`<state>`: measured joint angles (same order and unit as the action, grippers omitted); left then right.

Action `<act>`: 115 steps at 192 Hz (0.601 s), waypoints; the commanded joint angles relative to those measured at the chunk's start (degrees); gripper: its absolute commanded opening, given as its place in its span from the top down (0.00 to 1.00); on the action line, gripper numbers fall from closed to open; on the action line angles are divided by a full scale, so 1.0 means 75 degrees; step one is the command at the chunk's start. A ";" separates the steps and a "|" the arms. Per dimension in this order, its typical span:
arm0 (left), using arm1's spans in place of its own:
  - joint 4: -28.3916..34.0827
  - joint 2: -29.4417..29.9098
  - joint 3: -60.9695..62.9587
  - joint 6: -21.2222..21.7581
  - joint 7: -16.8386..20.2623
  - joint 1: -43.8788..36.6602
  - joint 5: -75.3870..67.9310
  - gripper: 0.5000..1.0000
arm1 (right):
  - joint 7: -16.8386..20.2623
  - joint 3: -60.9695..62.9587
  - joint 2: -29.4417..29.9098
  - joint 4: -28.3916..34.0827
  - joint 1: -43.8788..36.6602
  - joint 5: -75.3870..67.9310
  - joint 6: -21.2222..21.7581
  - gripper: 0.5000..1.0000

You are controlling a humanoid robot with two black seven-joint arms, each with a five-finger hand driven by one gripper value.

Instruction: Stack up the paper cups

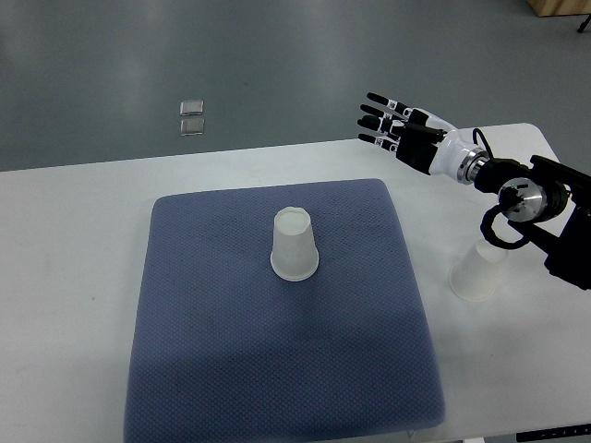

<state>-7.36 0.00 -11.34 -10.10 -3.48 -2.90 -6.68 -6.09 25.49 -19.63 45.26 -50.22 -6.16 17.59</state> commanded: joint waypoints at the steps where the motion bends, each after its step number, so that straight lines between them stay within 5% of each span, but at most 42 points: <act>1: 0.0009 0.0000 -0.0011 -0.0001 0.0007 0.0000 0.0000 0.00 | 0.0003 -0.0024 0.0027 0.0000 0.0028 0.0013 -0.0013 0.15; 115: 0.0032 0.0000 0.0012 0.0011 0.0007 0.0012 0.0012 0.00 | 0.0015 0.0058 -0.0102 0.0000 0.0016 -0.0057 -0.0024 0.15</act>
<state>-7.05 0.00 -11.30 -10.06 -3.42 -2.83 -6.62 -5.98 25.86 -20.15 45.42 -50.15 -6.33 17.43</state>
